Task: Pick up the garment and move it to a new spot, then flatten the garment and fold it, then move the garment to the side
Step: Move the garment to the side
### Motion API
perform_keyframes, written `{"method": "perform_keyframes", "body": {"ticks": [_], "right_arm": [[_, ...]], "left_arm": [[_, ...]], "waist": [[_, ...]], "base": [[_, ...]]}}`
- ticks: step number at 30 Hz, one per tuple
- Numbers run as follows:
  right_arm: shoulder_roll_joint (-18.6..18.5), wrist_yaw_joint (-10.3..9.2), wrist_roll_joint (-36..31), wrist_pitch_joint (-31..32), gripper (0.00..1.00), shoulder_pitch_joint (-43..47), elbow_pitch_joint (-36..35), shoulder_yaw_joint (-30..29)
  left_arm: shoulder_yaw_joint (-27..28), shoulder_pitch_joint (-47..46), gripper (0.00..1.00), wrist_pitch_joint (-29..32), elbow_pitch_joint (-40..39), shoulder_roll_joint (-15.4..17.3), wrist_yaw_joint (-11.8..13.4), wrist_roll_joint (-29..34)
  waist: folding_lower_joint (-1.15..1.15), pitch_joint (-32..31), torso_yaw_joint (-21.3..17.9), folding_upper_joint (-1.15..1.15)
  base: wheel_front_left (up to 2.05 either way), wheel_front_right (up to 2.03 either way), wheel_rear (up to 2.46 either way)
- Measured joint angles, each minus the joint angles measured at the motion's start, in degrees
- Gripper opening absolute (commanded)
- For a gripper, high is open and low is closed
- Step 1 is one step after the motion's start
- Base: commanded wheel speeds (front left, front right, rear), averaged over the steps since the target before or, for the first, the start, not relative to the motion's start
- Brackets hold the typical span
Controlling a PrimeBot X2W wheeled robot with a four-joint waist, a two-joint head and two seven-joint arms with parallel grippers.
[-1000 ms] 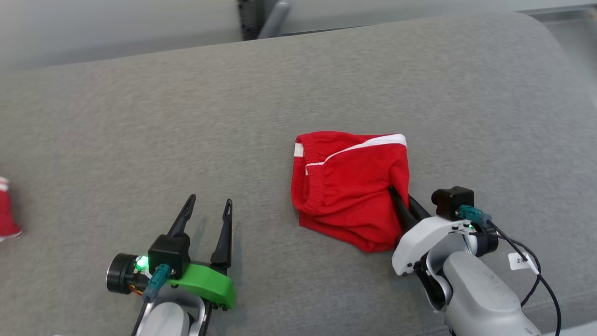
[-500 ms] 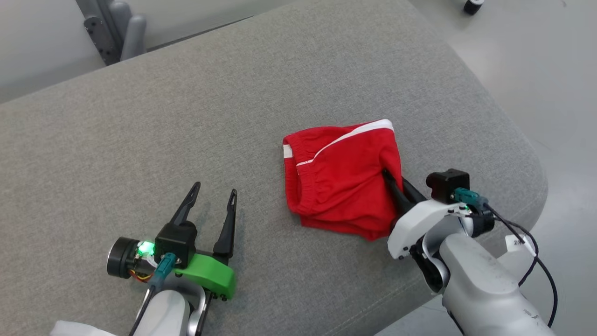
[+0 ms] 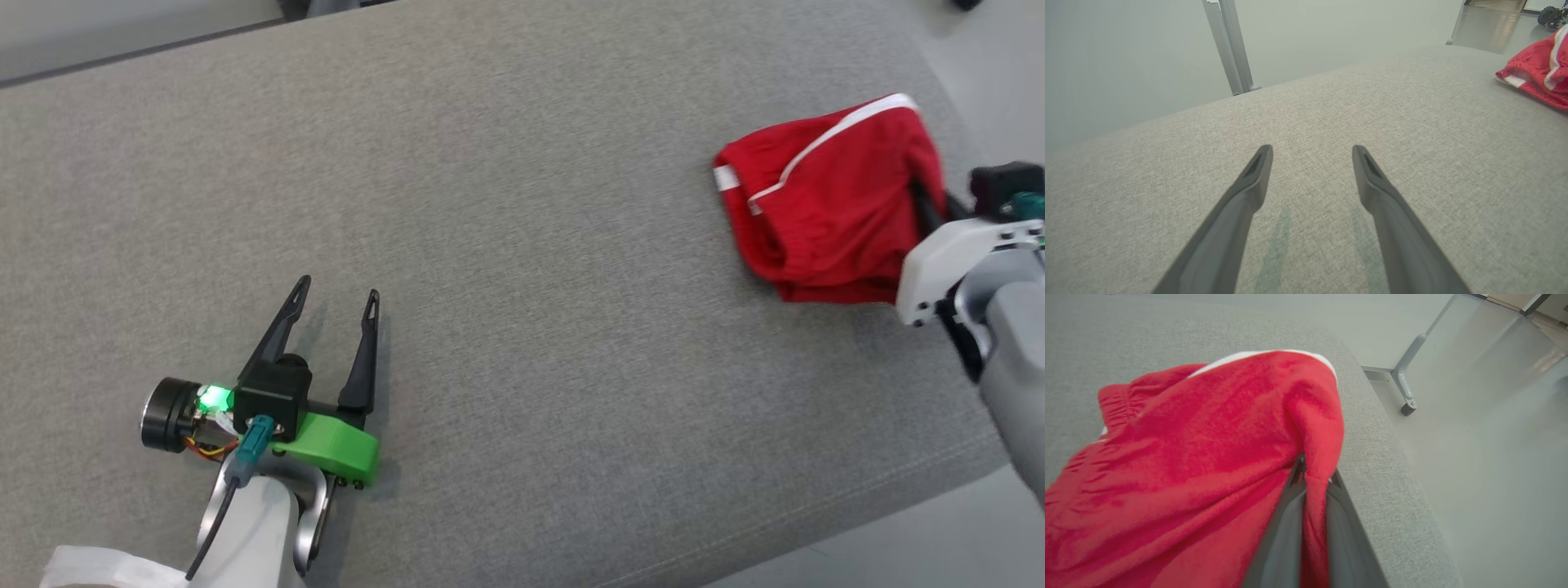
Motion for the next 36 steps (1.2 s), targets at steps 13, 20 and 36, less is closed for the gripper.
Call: {"method": "perform_keyframes", "body": {"ticks": [13,20,36], "right_arm": [[-11.2,0.0,-9.2,-0.1,1.0,-6.6,6.8,-19.1],[-2.5,0.0,-13.3,-0.1,1.0,0.3,-9.3,-26.5],[12.3,-0.01,-11.6,-0.1,1.0,22.5,-29.3,-18.4]], "left_arm": [[0.6,-0.3,1.0,0.0,-1.0,0.3,0.8,0.1],[1.9,-0.1,1.0,0.0,-1.0,-0.7,1.8,-0.9],[5.9,6.3,1.0,0.0,1.2,-1.7,2.4,-3.2]], "waist": [[0.01,6.5,9.4,0.0],[0.0,4.5,10.1,0.0],[0.0,-6.5,11.0,0.0]], "base": [[0.0,0.0,0.0],[0.0,0.0,0.0],[0.0,0.0,0.0]]}}
